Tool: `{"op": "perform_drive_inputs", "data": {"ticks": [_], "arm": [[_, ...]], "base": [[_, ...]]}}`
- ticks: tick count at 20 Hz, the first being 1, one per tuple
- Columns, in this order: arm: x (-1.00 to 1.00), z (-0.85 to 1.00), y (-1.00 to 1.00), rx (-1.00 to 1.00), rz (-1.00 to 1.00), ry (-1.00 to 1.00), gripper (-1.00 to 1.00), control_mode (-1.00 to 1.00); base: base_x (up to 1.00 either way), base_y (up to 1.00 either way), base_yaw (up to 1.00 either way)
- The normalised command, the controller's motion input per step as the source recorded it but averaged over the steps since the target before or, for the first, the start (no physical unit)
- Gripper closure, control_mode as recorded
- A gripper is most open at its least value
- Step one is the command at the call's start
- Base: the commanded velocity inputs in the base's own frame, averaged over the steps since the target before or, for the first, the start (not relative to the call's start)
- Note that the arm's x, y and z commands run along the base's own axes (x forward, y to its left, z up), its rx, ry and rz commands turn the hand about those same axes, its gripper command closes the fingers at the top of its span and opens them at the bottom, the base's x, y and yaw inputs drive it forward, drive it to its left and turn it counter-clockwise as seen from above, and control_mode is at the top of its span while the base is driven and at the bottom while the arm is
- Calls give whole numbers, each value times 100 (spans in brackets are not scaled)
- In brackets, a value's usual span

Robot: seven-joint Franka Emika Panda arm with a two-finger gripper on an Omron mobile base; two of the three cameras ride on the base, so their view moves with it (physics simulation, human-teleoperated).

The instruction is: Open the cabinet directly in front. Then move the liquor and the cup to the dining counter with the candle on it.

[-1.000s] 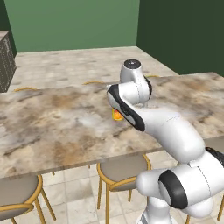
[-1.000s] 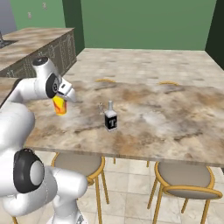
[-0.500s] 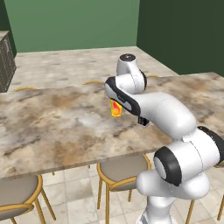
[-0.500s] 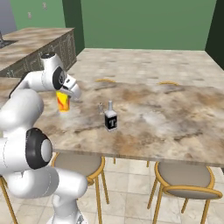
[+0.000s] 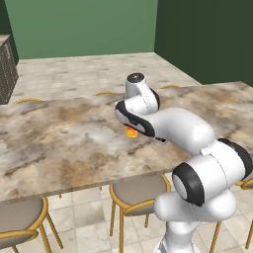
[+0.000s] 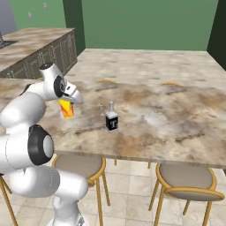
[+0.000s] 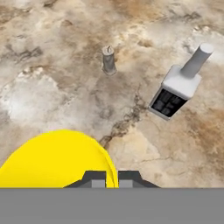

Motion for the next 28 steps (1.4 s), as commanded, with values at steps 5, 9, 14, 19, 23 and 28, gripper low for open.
{"op": "perform_drive_inputs", "data": {"ticks": [5, 9, 14, 19, 23, 28], "arm": [[14, -19, 0, -2, 1, -2, 100, -100], [0, 0, 0, 0, 0, 0, 100, -100], [35, -10, 0, 0, 0, 0, 100, -100], [46, -16, -1, 0, 0, 0, 100, -100], [51, -11, -4, 0, 0, 0, 100, -100], [38, -13, 0, 0, 0, 0, 100, -100]], "base": [[0, 0, 0], [0, 0, 0], [0, 0, 0], [0, 0, 0], [0, 0, 0], [0, 0, 0]]}}
